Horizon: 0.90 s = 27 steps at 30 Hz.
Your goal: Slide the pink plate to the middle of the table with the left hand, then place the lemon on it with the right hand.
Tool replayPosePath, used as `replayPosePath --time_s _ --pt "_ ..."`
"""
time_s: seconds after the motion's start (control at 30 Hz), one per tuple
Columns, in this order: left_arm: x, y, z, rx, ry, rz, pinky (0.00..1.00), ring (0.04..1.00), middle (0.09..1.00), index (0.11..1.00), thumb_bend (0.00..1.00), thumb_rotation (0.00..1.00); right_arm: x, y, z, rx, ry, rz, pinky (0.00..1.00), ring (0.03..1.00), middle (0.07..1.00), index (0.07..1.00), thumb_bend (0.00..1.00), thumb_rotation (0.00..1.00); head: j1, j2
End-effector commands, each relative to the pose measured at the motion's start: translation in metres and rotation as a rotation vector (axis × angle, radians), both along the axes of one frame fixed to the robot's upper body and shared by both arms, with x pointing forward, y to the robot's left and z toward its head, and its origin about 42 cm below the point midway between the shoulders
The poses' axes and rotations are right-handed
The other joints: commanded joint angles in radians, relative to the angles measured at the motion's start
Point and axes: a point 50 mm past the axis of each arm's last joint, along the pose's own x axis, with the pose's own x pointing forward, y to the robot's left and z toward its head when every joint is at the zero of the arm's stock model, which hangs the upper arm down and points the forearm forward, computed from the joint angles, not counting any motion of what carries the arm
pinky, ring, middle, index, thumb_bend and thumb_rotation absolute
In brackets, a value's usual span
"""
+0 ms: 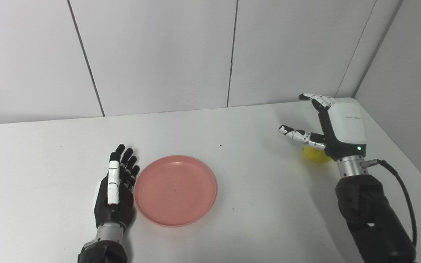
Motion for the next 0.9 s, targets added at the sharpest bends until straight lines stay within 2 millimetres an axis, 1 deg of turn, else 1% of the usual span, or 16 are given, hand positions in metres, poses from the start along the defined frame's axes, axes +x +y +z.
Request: replayPosePath --time_s 0.0,0.13,0.2,0.37,0.53,0.7,0.8,0.87 --pt "0.001 -0.003 -0.002 -0.004 0.009 -0.012 1.00 0.985 0.960 0.933 0.59 0.80 0.010 -0.010 0.021 -0.031 -0.050 -0.037 0.72 0.730 0.731 0.696 0.84 0.91 0.000 0.002" --pt "0.000 -0.002 -0.002 -0.001 0.013 -0.008 1.00 0.981 0.958 0.930 0.59 0.79 0.013 -0.016 0.012 -0.047 0.002 -0.064 0.72 0.725 0.726 0.698 0.84 0.90 -0.001 0.003" --pt "0.000 -0.002 -0.002 -0.001 0.015 -0.008 1.00 0.978 0.955 0.927 0.59 0.79 0.015 -0.019 0.007 -0.052 0.029 -0.072 0.73 0.738 0.737 0.702 0.83 0.91 0.000 0.004" --pt "-0.001 -0.003 -0.001 0.002 0.016 -0.005 1.00 0.973 0.949 0.914 0.60 0.78 0.021 -0.027 -0.003 -0.046 0.078 -0.091 0.68 0.719 0.724 0.697 0.84 0.89 0.003 0.005" --pt "-0.001 -0.003 -0.001 0.007 0.011 -0.011 1.00 0.974 0.952 0.921 0.59 0.79 0.028 -0.035 -0.009 -0.022 0.131 -0.112 0.64 0.721 0.738 0.703 0.85 0.89 0.003 0.004" --pt "-0.001 -0.003 -0.001 0.003 0.013 -0.011 1.00 0.972 0.949 0.921 0.58 0.79 0.034 -0.042 -0.014 -0.009 0.162 -0.133 0.65 0.730 0.745 0.706 0.85 0.88 0.003 0.004" --pt "-0.002 -0.004 -0.002 0.000 0.017 -0.009 1.00 0.974 0.950 0.918 0.58 0.79 0.036 -0.048 -0.017 -0.004 0.174 -0.141 0.65 0.733 0.748 0.709 0.85 0.91 0.007 0.004" --pt "-0.002 -0.004 -0.002 0.001 0.018 -0.007 1.00 0.973 0.948 0.913 0.58 0.78 0.037 -0.052 -0.019 -0.010 0.171 -0.145 0.64 0.723 0.740 0.705 0.85 0.90 0.009 0.003"
